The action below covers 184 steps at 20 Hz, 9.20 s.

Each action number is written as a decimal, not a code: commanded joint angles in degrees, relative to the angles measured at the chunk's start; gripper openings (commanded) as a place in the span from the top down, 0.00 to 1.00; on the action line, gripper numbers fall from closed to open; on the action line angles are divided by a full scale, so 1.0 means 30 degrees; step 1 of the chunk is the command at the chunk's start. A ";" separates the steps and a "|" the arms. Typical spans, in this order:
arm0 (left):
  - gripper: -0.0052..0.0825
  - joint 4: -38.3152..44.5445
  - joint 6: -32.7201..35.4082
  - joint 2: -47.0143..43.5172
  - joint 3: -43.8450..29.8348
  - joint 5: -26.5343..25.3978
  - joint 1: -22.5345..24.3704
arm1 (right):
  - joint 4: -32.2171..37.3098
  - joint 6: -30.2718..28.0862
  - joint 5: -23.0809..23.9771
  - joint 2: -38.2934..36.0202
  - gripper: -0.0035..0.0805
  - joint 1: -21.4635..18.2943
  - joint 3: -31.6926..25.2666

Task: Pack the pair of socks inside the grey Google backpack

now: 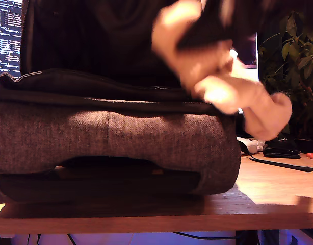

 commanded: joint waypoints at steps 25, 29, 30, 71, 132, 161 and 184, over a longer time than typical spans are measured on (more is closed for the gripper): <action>0.97 0.0576 -0.0168 -0.0189 0.0794 0.0561 -0.0175 | 0.5486 -1.6990 -0.0350 1.0965 0.64 -0.1494 0.6892; 0.97 0.0583 -0.0160 -0.0189 0.0794 0.0641 -0.0175 | 0.5238 -1.6211 -0.0386 1.0965 0.36 -0.1552 0.7737; 0.97 0.0583 -0.0160 -0.0189 0.0794 0.0634 -0.0175 | 0.4801 -1.6181 -0.0372 1.0965 0.36 -0.1552 0.7963; 0.97 -0.0925 0.0095 -0.0197 0.3337 0.2499 0.3373 | -0.4488 -0.2412 0.3344 0.9173 0.44 0.0146 0.9071; 0.97 -0.3279 -0.2688 0.4568 0.3315 0.5115 0.4575 | 0.1880 0.8327 -0.7563 -0.2047 0.97 -1.6961 0.1209; 0.11 -0.9726 -0.3118 0.7162 0.5209 0.7803 0.3264 | 0.1166 0.8313 -0.7577 -0.2047 0.97 -1.6946 0.1209; 0.96 -0.6441 -0.5180 0.7155 0.7788 0.7643 0.8488 | -0.0408 0.7227 -0.6980 -0.2266 0.97 -1.7937 0.1209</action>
